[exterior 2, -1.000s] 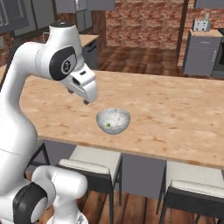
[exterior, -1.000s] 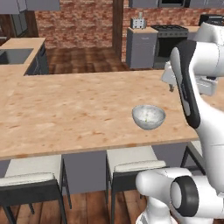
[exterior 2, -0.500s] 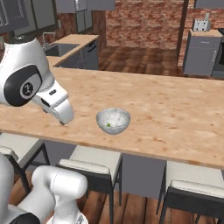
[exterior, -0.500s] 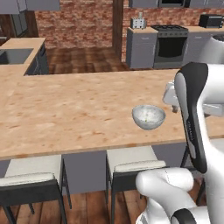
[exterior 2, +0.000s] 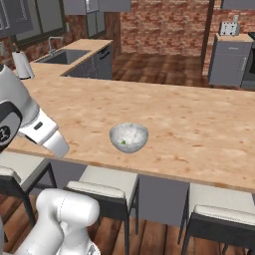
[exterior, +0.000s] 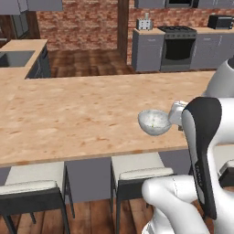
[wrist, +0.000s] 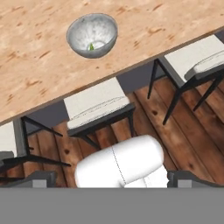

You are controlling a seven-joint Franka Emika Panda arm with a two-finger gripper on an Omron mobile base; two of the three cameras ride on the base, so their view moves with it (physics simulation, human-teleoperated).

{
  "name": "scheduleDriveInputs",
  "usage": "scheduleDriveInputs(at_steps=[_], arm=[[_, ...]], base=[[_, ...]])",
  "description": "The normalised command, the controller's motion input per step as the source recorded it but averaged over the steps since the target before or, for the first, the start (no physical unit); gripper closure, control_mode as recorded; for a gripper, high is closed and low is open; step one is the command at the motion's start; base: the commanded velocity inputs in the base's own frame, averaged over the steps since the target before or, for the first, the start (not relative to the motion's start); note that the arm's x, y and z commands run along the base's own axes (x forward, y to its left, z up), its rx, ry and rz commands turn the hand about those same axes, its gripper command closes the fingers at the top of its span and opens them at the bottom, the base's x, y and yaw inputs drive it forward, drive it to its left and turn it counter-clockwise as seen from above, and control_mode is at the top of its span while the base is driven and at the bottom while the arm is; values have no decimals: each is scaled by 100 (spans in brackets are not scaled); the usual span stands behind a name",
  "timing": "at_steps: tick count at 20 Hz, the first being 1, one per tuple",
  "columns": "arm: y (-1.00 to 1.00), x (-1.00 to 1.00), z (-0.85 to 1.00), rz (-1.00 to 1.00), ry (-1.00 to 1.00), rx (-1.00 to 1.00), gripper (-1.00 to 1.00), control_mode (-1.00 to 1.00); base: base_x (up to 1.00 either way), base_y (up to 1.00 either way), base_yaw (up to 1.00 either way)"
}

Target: There is a bowl on the dining counter. Grab a lemon wedge from the fridge and place it in the bowl. Then get the liquor bottle and glass cup from the cabinet and place them next to the bowl.

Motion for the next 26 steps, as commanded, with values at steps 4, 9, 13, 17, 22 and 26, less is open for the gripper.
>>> scheduleDriveInputs(at_steps=[4,9,13,17,22,26], arm=[[0,-1,-2,0,0,0,-100,-100],[0,-11,-1,0,0,0,-100,100],[0,0,0,0,0,0,-100,100],[0,0,0,0,0,0,-100,100],[0,0,0,0,0,0,-100,100],[0,0,0,0,0,0,-100,100]], base=[[0,0,0],[-49,-5,-1],[-100,-74,-11],[-70,-100,-11],[-16,-100,-11],[12,-100,-6]])
